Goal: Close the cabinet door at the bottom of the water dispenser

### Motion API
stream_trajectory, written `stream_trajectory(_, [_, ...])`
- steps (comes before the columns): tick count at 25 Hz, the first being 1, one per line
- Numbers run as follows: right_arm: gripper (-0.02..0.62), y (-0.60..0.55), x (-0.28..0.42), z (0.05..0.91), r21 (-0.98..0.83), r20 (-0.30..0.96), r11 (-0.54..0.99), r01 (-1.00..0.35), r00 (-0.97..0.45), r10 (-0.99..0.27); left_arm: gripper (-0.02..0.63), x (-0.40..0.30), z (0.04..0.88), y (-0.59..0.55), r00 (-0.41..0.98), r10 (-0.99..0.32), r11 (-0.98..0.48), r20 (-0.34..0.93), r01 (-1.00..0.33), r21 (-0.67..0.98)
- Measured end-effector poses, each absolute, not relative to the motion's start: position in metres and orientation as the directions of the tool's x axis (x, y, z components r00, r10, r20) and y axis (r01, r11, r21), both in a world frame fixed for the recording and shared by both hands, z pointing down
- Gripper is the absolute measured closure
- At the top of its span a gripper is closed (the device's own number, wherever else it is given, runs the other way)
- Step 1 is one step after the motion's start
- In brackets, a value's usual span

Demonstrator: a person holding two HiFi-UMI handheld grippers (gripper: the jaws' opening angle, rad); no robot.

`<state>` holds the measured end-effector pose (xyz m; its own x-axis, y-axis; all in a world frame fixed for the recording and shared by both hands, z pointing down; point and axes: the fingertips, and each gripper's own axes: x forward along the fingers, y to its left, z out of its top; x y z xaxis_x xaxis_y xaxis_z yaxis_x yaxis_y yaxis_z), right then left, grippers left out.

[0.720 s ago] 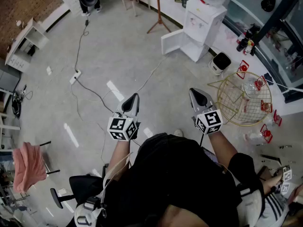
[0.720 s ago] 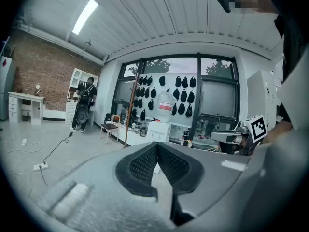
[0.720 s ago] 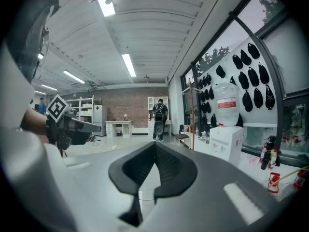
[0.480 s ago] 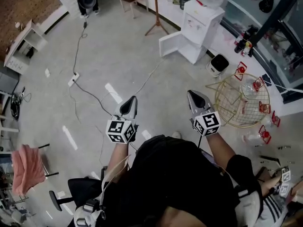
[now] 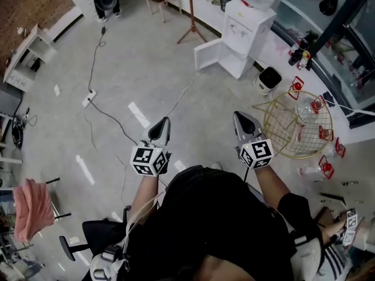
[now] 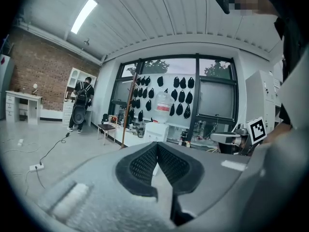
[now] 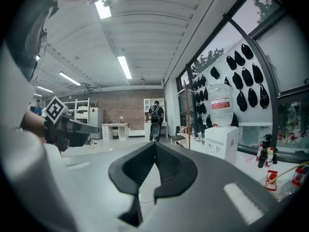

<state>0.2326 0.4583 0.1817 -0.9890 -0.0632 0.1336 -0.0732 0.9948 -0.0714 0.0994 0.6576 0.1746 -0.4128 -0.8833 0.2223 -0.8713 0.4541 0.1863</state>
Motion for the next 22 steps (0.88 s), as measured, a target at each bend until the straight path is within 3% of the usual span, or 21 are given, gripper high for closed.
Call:
stream_trajectory(2, [0.584,0.452,0.233,0.176,-0.061,0.106,0.995,-0.082,-0.992,-0.075,0.598,0.098,0.171,0.651,-0.413,-0.887,0.450,0.210,-0.875,0.181])
stream_trajectory(3, [0.535,0.449,0.233,0.174,-0.060,0.095,0.995,-0.085,-0.992,-0.079,0.593,0.098,0.169,0.646,-0.411,-0.889,0.447,0.202,-0.876,0.180])
stream_trajectory(5, [0.382,0.441,0.233,0.172,-0.068,0.086,0.993,-0.097,-0.992,-0.091,0.428,0.097,0.167,0.635,-0.411,-0.889,0.446,0.202,-0.877,0.178])
stream_trajectory(7, [0.309,0.433,0.236,0.173,-0.075,0.089,0.989,-0.127,-0.989,-0.120,0.260,0.098,0.167,0.627,-0.423,-0.879,0.460,0.219,-0.873,0.163])
stream_trajectory(10, [0.251,0.420,0.239,0.173,-0.076,0.088,0.985,-0.157,-0.985,-0.150,0.144,0.096,0.165,0.613,-0.439,-0.869,0.475,0.227,-0.868,0.143])
stream_trajectory(22, [0.219,0.363,0.260,0.180,-0.100,0.101,0.977,-0.187,-0.979,-0.177,0.124,0.114,0.163,0.548,-0.416,-0.885,0.450,0.208,-0.880,0.154])
